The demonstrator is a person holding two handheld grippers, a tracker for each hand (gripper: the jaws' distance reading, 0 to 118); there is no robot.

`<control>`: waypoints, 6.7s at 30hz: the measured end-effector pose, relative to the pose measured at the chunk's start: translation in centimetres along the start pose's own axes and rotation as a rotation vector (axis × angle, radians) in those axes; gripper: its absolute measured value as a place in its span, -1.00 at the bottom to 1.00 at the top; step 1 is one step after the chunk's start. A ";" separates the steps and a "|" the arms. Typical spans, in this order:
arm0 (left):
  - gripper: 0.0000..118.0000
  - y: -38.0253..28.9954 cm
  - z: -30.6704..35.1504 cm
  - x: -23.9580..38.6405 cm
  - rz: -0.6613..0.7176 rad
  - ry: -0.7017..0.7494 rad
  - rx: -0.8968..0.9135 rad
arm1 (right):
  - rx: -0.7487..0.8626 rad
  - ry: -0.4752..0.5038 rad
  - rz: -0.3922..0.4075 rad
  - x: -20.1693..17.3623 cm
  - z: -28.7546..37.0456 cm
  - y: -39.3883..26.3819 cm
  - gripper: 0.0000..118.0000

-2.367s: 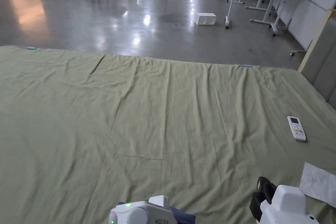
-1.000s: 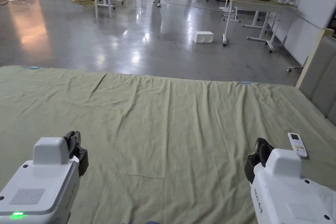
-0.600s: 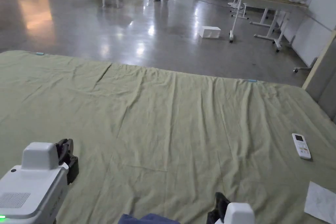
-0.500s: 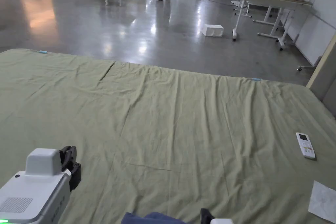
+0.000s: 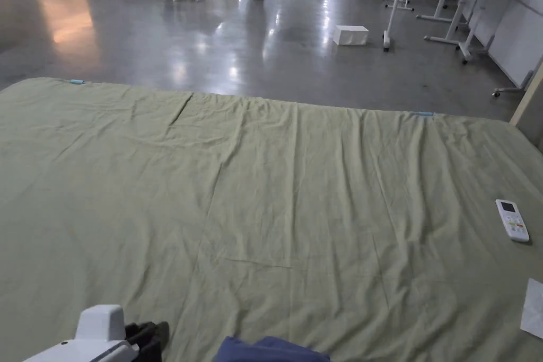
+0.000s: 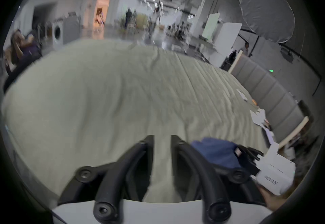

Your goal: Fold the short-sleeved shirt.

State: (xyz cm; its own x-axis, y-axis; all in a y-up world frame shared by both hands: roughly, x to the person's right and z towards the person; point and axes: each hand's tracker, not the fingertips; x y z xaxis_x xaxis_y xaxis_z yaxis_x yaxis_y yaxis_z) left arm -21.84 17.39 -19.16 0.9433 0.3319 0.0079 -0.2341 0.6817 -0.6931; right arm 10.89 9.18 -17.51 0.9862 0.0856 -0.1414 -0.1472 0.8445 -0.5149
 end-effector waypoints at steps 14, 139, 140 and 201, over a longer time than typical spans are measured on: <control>0.64 -3.7 -10.9 -3.0 0.407 -0.473 -0.354 | -0.010 -0.009 -0.001 0.6 -0.4 -0.9 -1.00; -0.99 9.0 -0.4 10.4 -0.241 0.307 0.594 | 0.420 -0.164 -0.103 9.8 3.1 17.6 -1.00; -0.99 9.0 -0.4 10.4 -0.240 0.306 0.591 | 0.420 -0.163 -0.100 9.8 3.1 17.6 -1.00; 0.72 9.0 0.0 9.4 -0.230 0.294 0.583 | 0.317 -0.206 -0.197 9.2 2.6 18.8 1.00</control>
State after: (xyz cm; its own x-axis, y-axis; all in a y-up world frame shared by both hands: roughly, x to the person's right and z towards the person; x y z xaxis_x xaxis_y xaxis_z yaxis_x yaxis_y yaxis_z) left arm -15.12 26.62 -25.37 0.9895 0.0023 -0.1448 -0.0309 0.9802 -0.1956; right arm 17.42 27.24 -26.30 0.9923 -0.0165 0.1225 0.0441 0.9732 -0.2255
